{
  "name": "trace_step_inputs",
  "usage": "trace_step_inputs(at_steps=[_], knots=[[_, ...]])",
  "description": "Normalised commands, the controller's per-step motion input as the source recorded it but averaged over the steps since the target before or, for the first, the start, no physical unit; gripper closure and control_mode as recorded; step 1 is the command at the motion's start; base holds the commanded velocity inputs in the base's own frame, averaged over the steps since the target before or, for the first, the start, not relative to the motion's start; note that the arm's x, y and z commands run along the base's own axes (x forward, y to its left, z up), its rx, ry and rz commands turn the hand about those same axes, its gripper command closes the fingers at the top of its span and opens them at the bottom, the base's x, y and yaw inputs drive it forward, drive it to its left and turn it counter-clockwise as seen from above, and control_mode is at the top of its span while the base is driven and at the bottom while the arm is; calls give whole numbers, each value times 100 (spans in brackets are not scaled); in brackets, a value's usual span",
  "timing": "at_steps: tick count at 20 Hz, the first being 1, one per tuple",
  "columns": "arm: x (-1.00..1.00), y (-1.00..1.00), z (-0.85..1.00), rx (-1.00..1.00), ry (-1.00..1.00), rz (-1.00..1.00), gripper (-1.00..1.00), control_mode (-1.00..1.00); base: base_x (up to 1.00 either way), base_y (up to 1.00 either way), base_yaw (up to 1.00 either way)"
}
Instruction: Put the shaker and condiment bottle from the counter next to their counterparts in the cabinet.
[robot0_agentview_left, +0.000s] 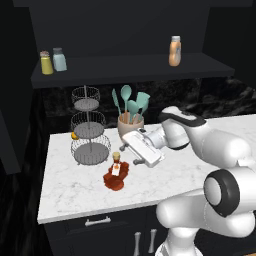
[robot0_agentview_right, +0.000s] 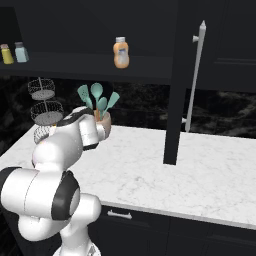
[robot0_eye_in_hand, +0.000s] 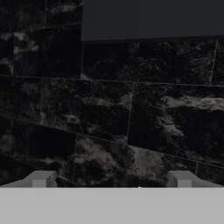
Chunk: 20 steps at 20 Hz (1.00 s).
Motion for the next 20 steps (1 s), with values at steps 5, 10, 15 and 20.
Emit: trace_step_inputs(at_steps=[5,10,15,20], knots=[[2,9,-5,0,0,1,-100,-100,0,0,0],[0,0,-21,0,0,3,-100,-100,0,0,0],[0,0,-24,0,0,3,-100,-100,0,0,0],[0,0,-6,2,0,3,-100,-100,0,0,0]])
